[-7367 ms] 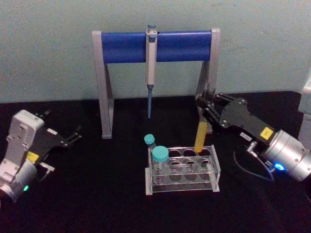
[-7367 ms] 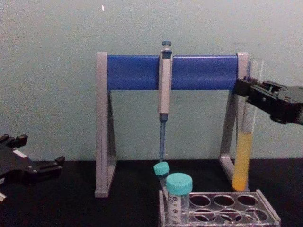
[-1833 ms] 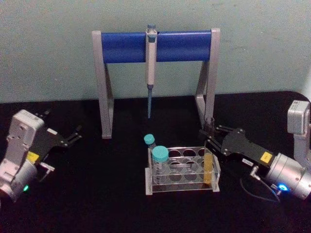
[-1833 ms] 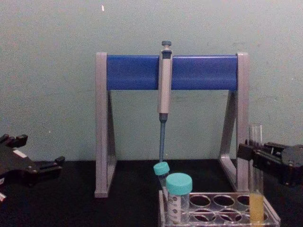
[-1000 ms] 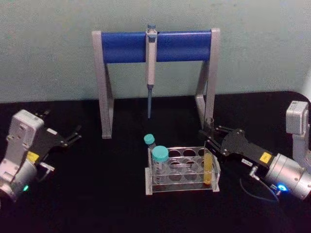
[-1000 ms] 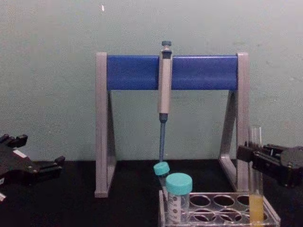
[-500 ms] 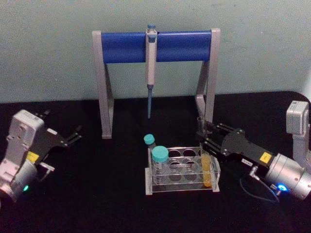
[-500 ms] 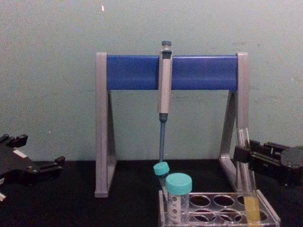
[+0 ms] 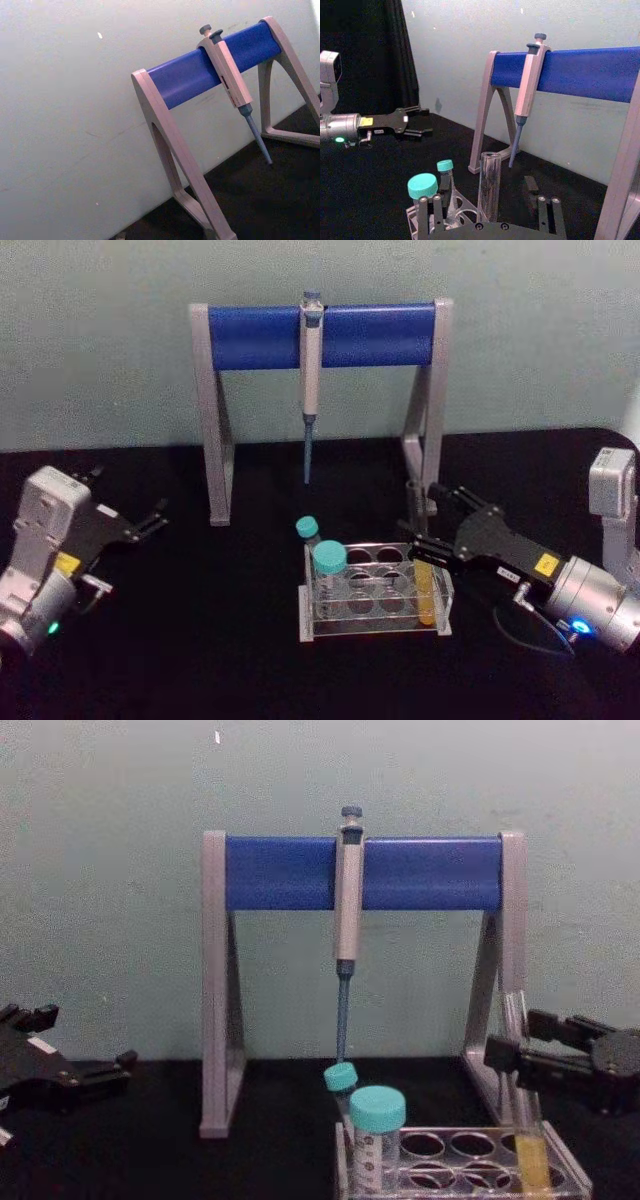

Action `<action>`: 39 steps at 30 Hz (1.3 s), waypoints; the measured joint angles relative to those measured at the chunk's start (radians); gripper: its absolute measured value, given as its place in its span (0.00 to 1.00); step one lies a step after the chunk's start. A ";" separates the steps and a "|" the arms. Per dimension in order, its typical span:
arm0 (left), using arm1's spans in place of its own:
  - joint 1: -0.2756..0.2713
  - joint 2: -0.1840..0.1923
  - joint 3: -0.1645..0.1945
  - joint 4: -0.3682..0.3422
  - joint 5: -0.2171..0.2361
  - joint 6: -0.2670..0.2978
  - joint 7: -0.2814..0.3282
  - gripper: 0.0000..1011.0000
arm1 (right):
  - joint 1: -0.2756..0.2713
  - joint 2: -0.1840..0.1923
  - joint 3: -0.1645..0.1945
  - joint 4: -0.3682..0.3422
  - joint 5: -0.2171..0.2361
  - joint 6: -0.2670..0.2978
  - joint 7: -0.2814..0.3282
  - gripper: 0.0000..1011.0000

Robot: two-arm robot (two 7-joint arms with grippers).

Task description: Pick up the test tube from the test tube rack, shake it, then place it back into the test tube rack.

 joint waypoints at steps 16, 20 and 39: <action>0.000 0.000 0.000 0.000 0.000 0.000 0.000 0.99 | -0.005 0.000 0.003 -0.006 -0.005 -0.016 -0.006 0.99; 0.000 0.000 0.000 0.000 0.000 0.000 0.000 0.99 | -0.034 -0.007 0.037 -0.047 -0.027 -0.101 -0.039 0.99; 0.000 0.000 0.000 0.000 0.000 0.000 0.000 0.99 | -0.195 -0.130 0.247 -0.196 -0.297 -0.103 -0.533 0.99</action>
